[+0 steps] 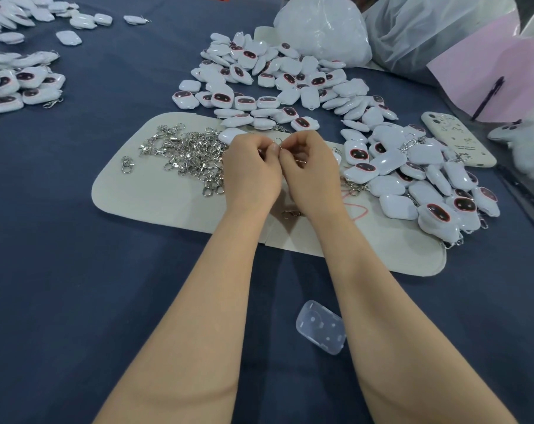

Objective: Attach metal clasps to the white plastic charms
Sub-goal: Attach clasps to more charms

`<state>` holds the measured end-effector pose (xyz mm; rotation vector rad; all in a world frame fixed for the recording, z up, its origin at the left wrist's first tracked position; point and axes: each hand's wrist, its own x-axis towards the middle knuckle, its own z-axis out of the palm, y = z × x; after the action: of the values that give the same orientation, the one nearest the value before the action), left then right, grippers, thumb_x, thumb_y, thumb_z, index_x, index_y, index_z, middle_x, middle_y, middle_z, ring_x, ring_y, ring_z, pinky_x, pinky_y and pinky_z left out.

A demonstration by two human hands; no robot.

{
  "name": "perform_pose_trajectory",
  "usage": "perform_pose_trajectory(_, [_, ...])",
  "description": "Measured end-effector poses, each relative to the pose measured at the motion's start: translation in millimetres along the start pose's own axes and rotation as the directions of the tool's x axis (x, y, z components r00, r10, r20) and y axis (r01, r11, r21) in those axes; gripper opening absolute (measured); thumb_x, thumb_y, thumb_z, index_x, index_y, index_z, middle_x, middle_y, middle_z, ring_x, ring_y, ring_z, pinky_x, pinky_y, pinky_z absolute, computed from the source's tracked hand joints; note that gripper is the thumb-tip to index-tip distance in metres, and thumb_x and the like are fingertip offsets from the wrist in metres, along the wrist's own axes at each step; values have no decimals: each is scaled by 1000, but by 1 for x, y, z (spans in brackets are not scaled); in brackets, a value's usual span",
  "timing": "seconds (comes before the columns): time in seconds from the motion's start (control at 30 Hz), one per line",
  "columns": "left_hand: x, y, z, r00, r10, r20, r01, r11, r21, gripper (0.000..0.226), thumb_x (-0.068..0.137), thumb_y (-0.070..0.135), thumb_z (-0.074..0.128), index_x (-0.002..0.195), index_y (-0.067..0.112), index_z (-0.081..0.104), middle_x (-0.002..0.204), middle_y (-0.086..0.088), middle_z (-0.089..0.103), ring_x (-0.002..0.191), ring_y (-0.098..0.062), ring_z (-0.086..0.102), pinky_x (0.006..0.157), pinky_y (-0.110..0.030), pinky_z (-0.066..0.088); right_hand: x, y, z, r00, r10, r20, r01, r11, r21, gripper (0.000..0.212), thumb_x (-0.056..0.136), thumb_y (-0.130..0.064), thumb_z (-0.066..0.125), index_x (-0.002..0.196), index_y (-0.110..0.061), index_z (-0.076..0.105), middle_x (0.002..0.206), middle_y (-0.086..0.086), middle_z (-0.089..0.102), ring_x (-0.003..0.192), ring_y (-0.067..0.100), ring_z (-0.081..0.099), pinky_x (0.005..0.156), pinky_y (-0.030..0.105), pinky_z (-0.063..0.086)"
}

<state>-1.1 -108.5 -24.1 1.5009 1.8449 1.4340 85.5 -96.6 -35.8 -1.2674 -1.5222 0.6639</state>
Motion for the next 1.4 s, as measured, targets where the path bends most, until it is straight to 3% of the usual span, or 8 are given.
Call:
perform_pose_trajectory(0.1, [-1, 0, -1, 1000, 6, -25, -6, 1000, -8, 18, 92, 12, 54, 88, 5, 70, 89, -6, 68, 72, -14, 50, 61, -15, 28, 0, 0, 0, 1000, -2, -23, 2, 1000, 4, 3, 87, -16, 61, 87, -15, 57, 79, -14, 59, 77, 0, 55, 72, 16, 46])
perform_pose_trajectory(0.37, [0, -4, -1, 998, 61, -13, -60, 994, 91, 15, 93, 13, 53, 90, 8, 67, 104, -6, 62, 82, -13, 50, 66, -14, 27, 1, -1, 0, 999, -16, -38, 15, 999, -28, 7, 87, -10, 61, 88, -16, 58, 81, -14, 57, 75, -1, 54, 73, 13, 45])
perform_pose_trajectory(0.67, [-1, -4, 0, 995, 101, -13, -98, 983, 152, 16, 94, 14, 50, 93, 7, 65, 109, -7, 58, 80, -11, 43, 68, -15, 25, -1, -2, 2, 999, -24, -42, 21, 999, -49, 7, 88, -6, 58, 94, -9, 57, 87, -7, 57, 73, -9, 50, 69, 5, 39])
perform_pose_trajectory(1.1, [-2, -3, 0, 995, 101, 2, -100, 983, 154, 16, 94, 13, 50, 95, 6, 64, 112, -7, 57, 83, -14, 49, 69, -15, 28, -1, -2, 1, 998, -25, -49, 23, 999, -35, 9, 87, -7, 61, 90, -14, 56, 80, -14, 54, 72, -2, 51, 69, 8, 42])
perform_pose_trajectory(1.4, [-2, -4, -1, 995, 99, 10, -99, 981, 169, 17, 95, 12, 49, 96, 6, 65, 112, -7, 56, 85, -15, 49, 68, -15, 26, 2, -1, 1, 998, -1, 69, 3, 1000, -23, 11, 89, -4, 56, 92, -14, 54, 83, -15, 53, 78, -4, 52, 72, 8, 41])
